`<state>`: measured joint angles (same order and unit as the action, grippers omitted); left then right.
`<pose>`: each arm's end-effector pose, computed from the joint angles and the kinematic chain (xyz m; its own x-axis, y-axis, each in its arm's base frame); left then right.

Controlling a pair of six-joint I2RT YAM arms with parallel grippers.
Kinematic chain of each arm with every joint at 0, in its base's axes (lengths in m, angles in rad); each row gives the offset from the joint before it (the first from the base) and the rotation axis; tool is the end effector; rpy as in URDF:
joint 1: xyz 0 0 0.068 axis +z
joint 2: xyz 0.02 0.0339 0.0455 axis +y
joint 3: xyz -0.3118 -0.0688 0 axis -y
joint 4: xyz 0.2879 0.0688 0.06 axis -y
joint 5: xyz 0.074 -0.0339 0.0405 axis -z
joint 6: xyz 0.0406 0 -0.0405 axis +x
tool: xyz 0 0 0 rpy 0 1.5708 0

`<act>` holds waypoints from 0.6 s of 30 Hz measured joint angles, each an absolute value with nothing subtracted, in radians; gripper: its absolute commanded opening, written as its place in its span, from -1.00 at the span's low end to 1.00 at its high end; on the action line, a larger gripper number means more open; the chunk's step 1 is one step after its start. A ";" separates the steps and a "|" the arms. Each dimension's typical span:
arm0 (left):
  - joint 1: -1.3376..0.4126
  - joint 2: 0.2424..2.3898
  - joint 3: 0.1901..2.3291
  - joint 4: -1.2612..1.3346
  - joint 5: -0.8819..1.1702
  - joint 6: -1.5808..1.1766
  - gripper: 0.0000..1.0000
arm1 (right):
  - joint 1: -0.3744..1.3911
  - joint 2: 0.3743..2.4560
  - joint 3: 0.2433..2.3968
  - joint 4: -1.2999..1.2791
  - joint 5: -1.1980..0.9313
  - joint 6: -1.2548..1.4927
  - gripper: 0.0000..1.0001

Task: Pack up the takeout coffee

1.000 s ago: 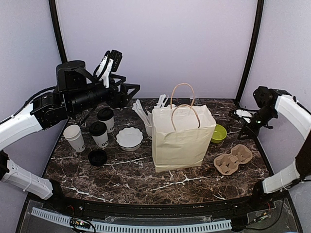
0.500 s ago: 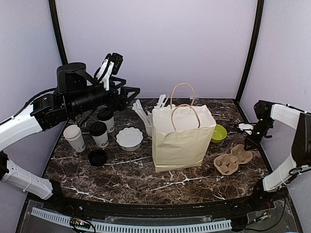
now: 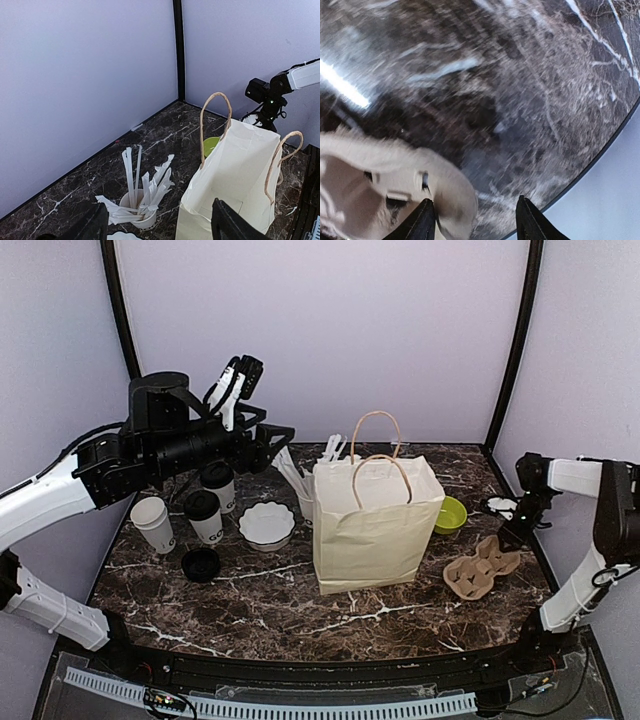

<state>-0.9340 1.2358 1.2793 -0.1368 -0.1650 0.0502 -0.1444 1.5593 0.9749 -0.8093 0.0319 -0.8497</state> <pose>0.1933 -0.2501 0.4698 -0.0204 0.1108 -0.9936 0.6977 0.7134 0.0652 0.3064 -0.0459 0.2037 -0.7553 -0.6488 -0.0927 -0.6330 0.7589 -0.1530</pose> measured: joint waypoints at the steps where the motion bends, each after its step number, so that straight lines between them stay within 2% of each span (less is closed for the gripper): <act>1: -0.934 1.236 1.279 -0.137 -0.165 0.050 0.47 | -0.144 1.587 0.988 -0.795 0.035 -0.837 0.10; 12: -0.934 1.244 1.279 -0.137 -0.152 0.048 0.47 | -0.144 1.853 1.342 -0.665 -0.068 -0.659 0.10; 18: -0.934 1.244 1.279 -0.144 -0.142 0.033 0.47 | -0.144 1.855 1.367 -0.681 -0.135 -0.590 0.13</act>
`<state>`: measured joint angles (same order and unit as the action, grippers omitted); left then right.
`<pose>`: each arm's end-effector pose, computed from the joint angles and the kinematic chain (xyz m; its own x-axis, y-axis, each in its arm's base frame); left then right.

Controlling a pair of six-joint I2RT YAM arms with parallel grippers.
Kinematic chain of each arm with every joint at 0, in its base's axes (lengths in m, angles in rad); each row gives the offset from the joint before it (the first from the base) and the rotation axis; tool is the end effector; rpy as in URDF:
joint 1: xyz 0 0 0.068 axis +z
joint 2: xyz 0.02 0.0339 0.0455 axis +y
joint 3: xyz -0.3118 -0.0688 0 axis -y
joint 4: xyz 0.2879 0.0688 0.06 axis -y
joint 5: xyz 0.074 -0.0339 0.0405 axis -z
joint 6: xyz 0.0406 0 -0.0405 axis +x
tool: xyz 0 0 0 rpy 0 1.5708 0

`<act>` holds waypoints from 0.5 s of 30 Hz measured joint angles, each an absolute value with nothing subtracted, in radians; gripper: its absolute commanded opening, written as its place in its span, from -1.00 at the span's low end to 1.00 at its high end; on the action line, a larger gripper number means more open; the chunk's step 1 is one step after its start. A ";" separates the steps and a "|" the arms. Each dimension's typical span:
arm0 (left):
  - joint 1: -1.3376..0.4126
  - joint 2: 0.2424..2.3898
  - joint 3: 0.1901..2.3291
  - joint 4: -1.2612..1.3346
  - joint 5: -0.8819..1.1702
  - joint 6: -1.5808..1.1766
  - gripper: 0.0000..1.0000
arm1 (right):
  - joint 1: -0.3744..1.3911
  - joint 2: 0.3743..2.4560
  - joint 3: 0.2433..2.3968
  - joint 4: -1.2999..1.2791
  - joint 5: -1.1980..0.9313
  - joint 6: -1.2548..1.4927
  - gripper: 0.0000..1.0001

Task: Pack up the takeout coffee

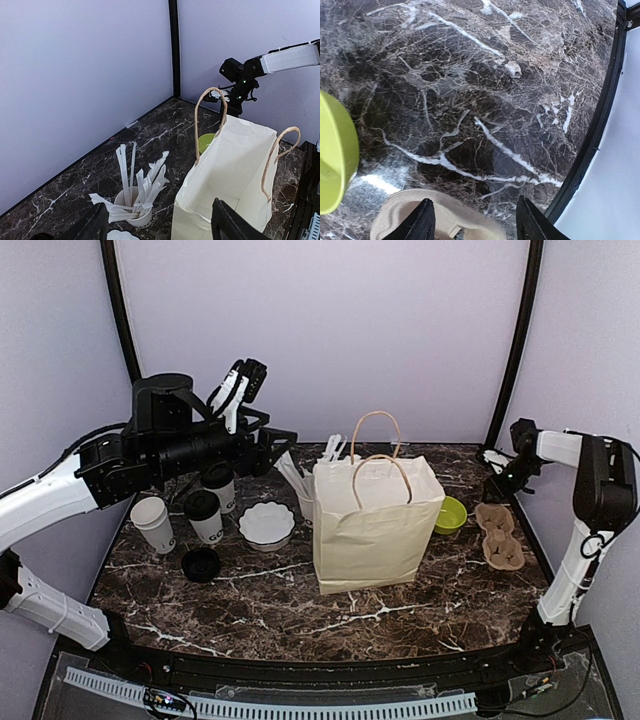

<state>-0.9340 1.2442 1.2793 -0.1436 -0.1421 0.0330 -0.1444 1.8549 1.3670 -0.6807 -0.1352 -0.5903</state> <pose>0.1944 -0.2531 0.4665 -0.0409 0.1102 -0.9931 0.7139 0.6986 0.0481 0.4308 -0.0571 0.2257 -0.8068 -0.4400 -0.3942 -0.4318 0.8946 -0.1148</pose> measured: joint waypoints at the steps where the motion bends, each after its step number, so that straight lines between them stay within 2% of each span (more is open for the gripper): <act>1: -0.934 1.244 1.279 -0.147 -0.142 0.030 0.47 | -0.144 1.851 1.367 -0.685 -0.137 -0.587 0.12; 10: -0.934 1.244 1.279 -0.178 -0.149 0.014 0.47 | -0.144 1.517 1.280 -0.768 -0.137 -0.450 0.15; 15: -0.934 1.244 1.279 -0.179 -0.154 0.014 0.47 | -0.144 1.484 1.140 -0.839 -0.130 -0.424 0.28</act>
